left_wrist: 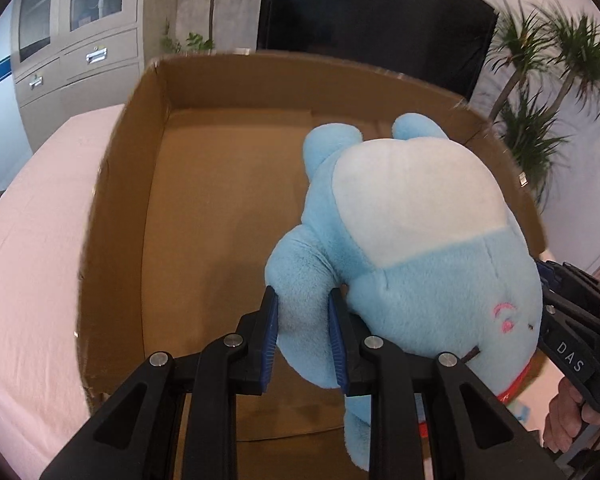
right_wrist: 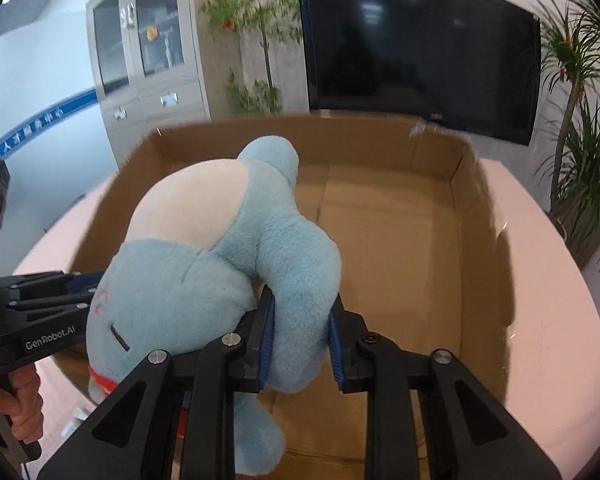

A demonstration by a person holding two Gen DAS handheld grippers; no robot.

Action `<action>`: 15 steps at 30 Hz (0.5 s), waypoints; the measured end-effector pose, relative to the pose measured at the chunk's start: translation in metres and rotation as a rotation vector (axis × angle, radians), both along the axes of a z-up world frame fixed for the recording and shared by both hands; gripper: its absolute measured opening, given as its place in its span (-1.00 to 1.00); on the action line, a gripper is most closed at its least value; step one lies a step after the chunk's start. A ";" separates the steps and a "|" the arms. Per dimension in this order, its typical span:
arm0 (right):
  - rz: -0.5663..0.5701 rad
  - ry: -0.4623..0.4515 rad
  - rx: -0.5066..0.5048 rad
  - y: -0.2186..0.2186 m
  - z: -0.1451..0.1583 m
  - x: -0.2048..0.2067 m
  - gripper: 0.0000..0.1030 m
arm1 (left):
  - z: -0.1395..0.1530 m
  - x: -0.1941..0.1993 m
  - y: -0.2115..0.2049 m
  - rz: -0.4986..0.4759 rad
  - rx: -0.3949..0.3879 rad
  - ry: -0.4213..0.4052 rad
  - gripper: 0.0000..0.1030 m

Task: Organize objects
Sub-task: 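Lower the plush into the box and open both grippers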

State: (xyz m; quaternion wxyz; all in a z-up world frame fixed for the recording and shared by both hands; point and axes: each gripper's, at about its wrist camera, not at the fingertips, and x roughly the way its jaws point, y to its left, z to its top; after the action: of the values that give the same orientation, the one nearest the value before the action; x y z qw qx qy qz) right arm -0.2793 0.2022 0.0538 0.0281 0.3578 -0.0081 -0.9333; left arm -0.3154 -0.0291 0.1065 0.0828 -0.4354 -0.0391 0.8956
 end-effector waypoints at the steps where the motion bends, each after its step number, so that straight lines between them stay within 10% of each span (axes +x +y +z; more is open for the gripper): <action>1: -0.004 -0.024 0.010 0.000 -0.007 -0.003 -0.58 | -0.009 -0.004 0.002 0.008 -0.018 -0.016 -0.61; 7: -0.040 -0.206 0.058 -0.001 -0.037 -0.002 -0.45 | -0.025 -0.002 0.006 0.080 -0.084 -0.053 -0.60; 9: -0.052 -0.215 0.074 0.002 -0.031 0.010 -0.13 | -0.015 0.009 0.005 0.080 -0.099 -0.044 -0.58; 15: -0.064 -0.048 0.067 0.027 0.026 0.097 0.47 | 0.029 0.061 0.016 0.038 0.039 -0.031 0.30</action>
State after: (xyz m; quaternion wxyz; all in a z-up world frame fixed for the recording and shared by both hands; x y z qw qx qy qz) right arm -0.1827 0.2287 0.0801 -0.0139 0.3804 0.0112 -0.9246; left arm -0.2540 -0.0135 0.1355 0.0737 -0.4466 -0.0661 0.8892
